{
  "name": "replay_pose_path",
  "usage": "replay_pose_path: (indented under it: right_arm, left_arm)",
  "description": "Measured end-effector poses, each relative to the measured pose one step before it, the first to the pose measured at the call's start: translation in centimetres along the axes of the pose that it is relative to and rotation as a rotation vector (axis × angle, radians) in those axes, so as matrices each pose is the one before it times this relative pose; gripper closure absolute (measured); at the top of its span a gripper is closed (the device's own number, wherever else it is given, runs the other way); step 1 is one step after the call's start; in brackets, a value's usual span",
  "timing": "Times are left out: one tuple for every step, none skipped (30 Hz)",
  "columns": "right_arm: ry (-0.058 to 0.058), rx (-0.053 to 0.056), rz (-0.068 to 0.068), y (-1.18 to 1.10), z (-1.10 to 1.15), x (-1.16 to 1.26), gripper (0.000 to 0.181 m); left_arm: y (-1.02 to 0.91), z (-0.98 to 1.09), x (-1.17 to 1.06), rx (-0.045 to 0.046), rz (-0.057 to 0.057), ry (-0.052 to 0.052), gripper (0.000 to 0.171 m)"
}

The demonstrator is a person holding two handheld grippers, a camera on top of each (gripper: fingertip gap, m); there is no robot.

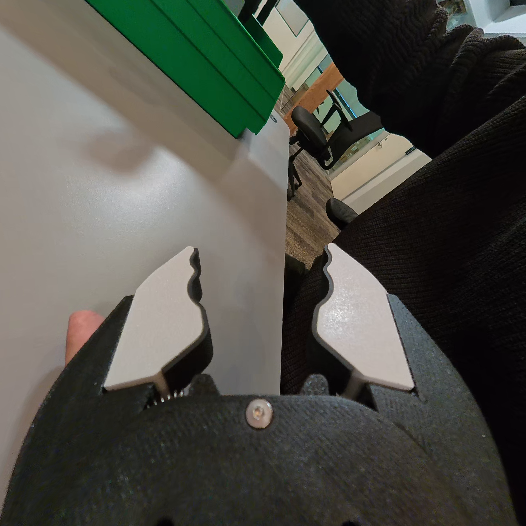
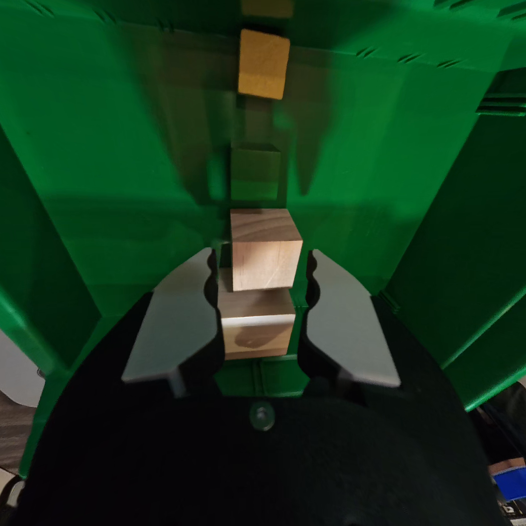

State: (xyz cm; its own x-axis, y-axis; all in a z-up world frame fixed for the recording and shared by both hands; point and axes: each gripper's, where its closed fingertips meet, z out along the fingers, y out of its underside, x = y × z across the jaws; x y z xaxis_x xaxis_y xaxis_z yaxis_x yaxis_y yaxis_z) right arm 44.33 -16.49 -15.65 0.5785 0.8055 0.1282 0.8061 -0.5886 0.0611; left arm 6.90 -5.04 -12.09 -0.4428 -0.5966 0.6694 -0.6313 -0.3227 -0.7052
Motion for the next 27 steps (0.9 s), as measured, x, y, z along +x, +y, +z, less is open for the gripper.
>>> replay_pose_path:
  right_arm:
    - [0.0033, 0.0011, 0.0034, -0.011, 0.000, 0.034, 0.117]
    - [0.0041, 0.0020, 0.0028, 0.000, -0.043, 0.044, 0.116]
    - [0.0027, 0.0020, 0.0031, -0.005, -0.104, 0.027, 0.116]
    - [0.0023, 0.0044, 0.0048, -0.016, -0.164, 0.033, 0.115]
    - [0.0058, 0.0096, 0.0082, -0.076, -0.264, 0.090, 0.115]
    - [0.0115, 0.0134, 0.0109, -0.107, -0.403, 0.184, 0.114]
    - [0.0171, 0.0215, 0.0158, -0.213, -0.572, 0.281, 0.114]
    - [0.0268, 0.0320, 0.0218, -0.367, -0.737, 0.423, 0.114]
    - [0.0331, 0.0448, 0.0258, -0.567, -0.906, 0.494, 0.116]
    - [0.0373, 0.0544, 0.0314, -0.754, -1.031, 0.519, 0.117]
    - [0.0558, 0.0525, 0.0408, -0.787, -1.080, 0.714, 0.121]
    - [0.0684, 0.0494, 0.0563, -0.830, -1.066, 0.789, 0.122]
    - [0.0694, 0.0541, 0.0736, -1.002, -1.025, 0.656, 0.121]
    - [0.0777, 0.0569, 0.0913, -1.135, -1.007, 0.608, 0.121]
    - [0.0713, 0.0546, 0.1121, -1.134, -0.976, 0.417, 0.121]
    - [0.0534, 0.0585, 0.1227, -1.163, -0.981, 0.067, 0.122]
    - [0.0453, 0.0839, 0.1166, -1.397, -1.076, -0.200, 0.123]
    - [0.0505, 0.1064, 0.1143, -1.535, -1.220, -0.274, 0.125]
    - [0.0289, 0.1092, 0.0932, -1.513, -1.282, -0.687, 0.129]
    - [0.0192, 0.1111, 0.0689, -1.415, -1.277, -0.896, 0.129]
    - [0.0234, 0.1125, 0.0536, -1.285, -1.229, -0.914, 0.131]
    - [0.0311, 0.0967, 0.0456, -0.892, -1.191, -0.853, 0.140]
    - [0.0418, 0.0644, 0.0217, -0.259, -1.098, -0.682, 0.154]
    - [0.0402, 0.0454, 0.0159, 0.188, -0.960, -0.861, 0.173]
    - [0.0247, 0.0677, 0.0165, 0.090, -0.690, -1.226, 0.176]
    - [0.0290, 0.0481, 0.0280, 0.381, -0.485, -1.248, 0.172]
    - [0.0132, 0.0268, 0.0229, 0.704, -0.300, -1.492, 0.168]
  left_arm:
    - [-0.005, -0.006, 0.007, 0.00034, 0.0004, -0.0001, 0.089]
    - [-0.014, -0.007, 0.010, 0.00051, 0.0009, -0.0001, 0.089]
    - [-0.011, -0.009, 0.013, 0.00026, 0.0007, 0.0000, 0.089]
    - [-0.004, -0.007, 0.010, 0.00025, 0.0002, 0.0000, 0.089]
    - [-0.010, -0.001, 0.017, 0.00024, 0.0001, 0.0009, 0.089]
    - [-0.012, -0.009, 0.027, 0.00034, 0.0002, 0.0008, 0.089]
    - [-0.021, -0.013, 0.029, 0.00092, 0.0008, 0.0004, 0.089]
    - [-0.037, -0.016, 0.034, 0.00111, 0.0012, 0.0000, 0.089]
    - [-0.028, -0.024, 0.052, 0.00105, 0.0023, 0.0004, 0.089]
    - [-0.030, -0.033, 0.047, 0.00109, 0.0033, -0.0003, 0.089]
    - [-0.017, -0.034, 0.042, 0.00083, 0.0039, -0.0012, 0.089]
    - [-0.017, -0.031, 0.035, 0.00036, 0.0042, -0.0012, 0.089]
    - [-0.020, -0.026, 0.051, 0.00009, 0.0040, 0.0003, 0.089]
    - [-0.017, -0.010, 0.058, 0.00009, 0.0030, 0.0007, 0.089]
    - [-0.019, -0.012, 0.082, -0.00059, 0.0044, 0.0018, 0.089]
    - [-0.031, -0.014, 0.115, 0.00028, 0.0093, 0.0013, 0.088]
    - [-0.039, -0.008, 0.095, 0.00088, 0.0147, -0.0022, 0.086]
    - [-0.021, -0.003, 0.026, -0.00059, 0.0207, -0.0088, 0.085]
    - [-0.016, -0.009, -0.029, -0.00075, 0.0236, -0.0135, 0.082]
    - [-0.080, -0.003, -0.036, 0.00328, 0.0239, -0.0156, 0.078]
    - [-0.102, -0.005, -0.189, 0.00366, 0.0192, -0.0263, 0.077]
    - [-0.090, -0.037, -0.249, 0.00196, 0.0167, -0.0297, 0.079]
    - [-0.149, -0.074, -0.407, 0.00351, 0.0157, -0.0413, 0.085]
    - [-0.267, -0.143, -0.554, 0.01183, 0.0189, -0.0546, 0.092]
    - [-0.442, -0.198, -0.539, 0.02303, 0.0231, -0.0582, 0.099]
    - [-0.624, -0.247, -0.416, 0.03266, 0.0210, -0.0522, 0.103]
    - [-0.735, -0.331, -0.319, 0.03711, 0.0183, -0.0483, 0.105]
